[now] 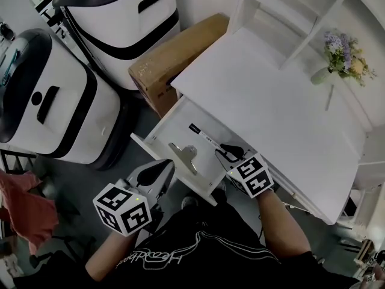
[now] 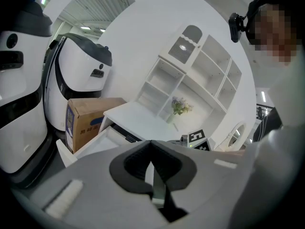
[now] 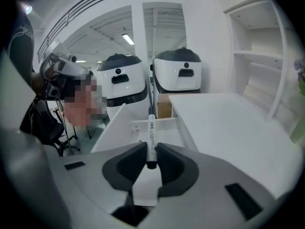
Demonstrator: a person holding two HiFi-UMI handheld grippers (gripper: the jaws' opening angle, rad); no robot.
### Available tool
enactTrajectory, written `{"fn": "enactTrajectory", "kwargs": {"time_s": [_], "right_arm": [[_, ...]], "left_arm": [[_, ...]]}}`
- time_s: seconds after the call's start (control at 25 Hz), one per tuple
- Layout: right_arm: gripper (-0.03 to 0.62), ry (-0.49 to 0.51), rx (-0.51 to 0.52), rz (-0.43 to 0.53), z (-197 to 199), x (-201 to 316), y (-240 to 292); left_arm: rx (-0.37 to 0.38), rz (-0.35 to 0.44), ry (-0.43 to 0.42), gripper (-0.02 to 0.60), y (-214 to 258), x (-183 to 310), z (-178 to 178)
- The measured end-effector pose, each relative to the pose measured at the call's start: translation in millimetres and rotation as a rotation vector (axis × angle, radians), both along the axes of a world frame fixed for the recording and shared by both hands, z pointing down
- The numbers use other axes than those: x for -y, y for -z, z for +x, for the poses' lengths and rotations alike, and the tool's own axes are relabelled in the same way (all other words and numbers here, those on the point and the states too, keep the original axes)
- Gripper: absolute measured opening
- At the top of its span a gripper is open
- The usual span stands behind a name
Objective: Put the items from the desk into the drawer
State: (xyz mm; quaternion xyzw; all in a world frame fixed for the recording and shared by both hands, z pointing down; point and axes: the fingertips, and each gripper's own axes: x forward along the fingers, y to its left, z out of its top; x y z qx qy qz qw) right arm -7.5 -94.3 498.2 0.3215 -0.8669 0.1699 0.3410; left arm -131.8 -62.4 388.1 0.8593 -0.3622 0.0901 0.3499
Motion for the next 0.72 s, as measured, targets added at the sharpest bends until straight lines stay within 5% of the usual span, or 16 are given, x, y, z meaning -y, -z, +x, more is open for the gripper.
{"fn": "enactTrajectory", "kwargs": {"time_s": [0.72], "right_arm": [[0.078, 0.030, -0.220, -0.205, -29.0, 42.3, -175.1]], "left_arm": [[0.039, -0.129, 0.079, 0.008, -72.3, 6.3, -43.1]]}}
